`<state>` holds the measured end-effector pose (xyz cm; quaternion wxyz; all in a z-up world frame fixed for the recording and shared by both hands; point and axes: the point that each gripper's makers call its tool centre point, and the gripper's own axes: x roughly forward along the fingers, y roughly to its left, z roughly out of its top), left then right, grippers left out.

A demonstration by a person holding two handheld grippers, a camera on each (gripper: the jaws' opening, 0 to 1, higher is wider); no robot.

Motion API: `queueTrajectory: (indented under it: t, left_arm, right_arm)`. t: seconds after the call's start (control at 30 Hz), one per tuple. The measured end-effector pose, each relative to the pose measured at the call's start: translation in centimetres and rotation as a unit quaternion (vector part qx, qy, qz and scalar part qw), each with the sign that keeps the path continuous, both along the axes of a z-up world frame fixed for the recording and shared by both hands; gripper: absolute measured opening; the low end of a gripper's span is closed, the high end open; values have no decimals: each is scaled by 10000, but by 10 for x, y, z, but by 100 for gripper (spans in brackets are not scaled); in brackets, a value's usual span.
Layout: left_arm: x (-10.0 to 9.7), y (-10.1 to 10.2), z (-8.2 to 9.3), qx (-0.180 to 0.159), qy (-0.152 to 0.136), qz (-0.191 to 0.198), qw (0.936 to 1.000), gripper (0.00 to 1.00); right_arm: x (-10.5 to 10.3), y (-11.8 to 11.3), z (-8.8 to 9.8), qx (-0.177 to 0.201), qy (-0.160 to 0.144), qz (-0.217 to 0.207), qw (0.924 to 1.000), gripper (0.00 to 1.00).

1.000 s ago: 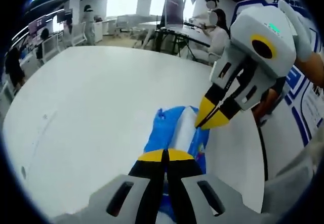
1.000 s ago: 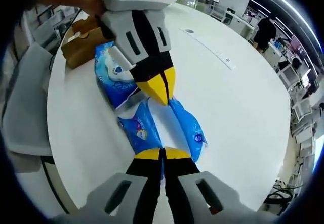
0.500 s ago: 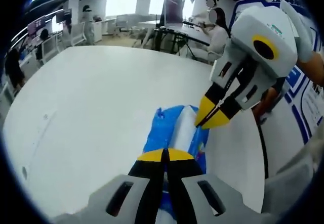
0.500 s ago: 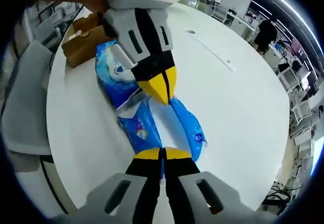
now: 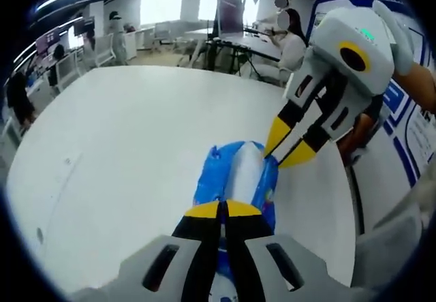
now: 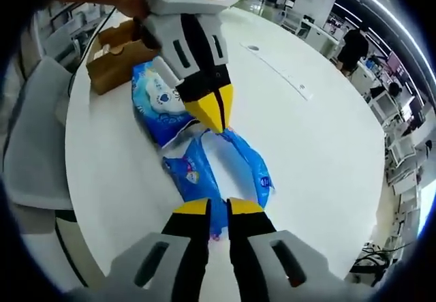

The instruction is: Operate the shoe box by opening the lid, removing the specified soft item, and placing it in the target area until the item is outside and the box remains undamaged.

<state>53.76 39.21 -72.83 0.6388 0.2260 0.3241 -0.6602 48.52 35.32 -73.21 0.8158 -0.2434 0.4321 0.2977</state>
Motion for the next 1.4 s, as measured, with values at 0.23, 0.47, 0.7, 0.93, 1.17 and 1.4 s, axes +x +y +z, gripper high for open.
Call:
queueTrajectory:
  t: [0.23, 0.47, 0.7, 0.93, 1.17, 1.4]
  left_arm:
    - [2, 10, 11, -32, -91, 47, 9999, 0]
    - [-1, 25, 25, -134, -121, 167, 9997, 3]
    - [-5, 47, 38, -260, -117, 379, 9989, 7]
    - [-14, 70, 51, -360, -144, 555, 9977, 12]
    - [-18, 93, 65, -433, -255, 707, 9962, 18]
    - [-22, 117, 75, -446, -317, 839, 9950, 25]
  right_arm:
    - [-5, 3, 9, 12, -52, -68, 10000, 10]
    - [-9, 7, 21, 27, -147, -145, 9998, 13]
    - [-13, 14, 35, -2, -261, -186, 9995, 17]
    - [-20, 22, 47, 1, -328, -247, 9992, 20]
    - [-25, 31, 61, -4, -420, -283, 9987, 24]
    - [-30, 42, 72, 37, -484, -312, 9983, 28]
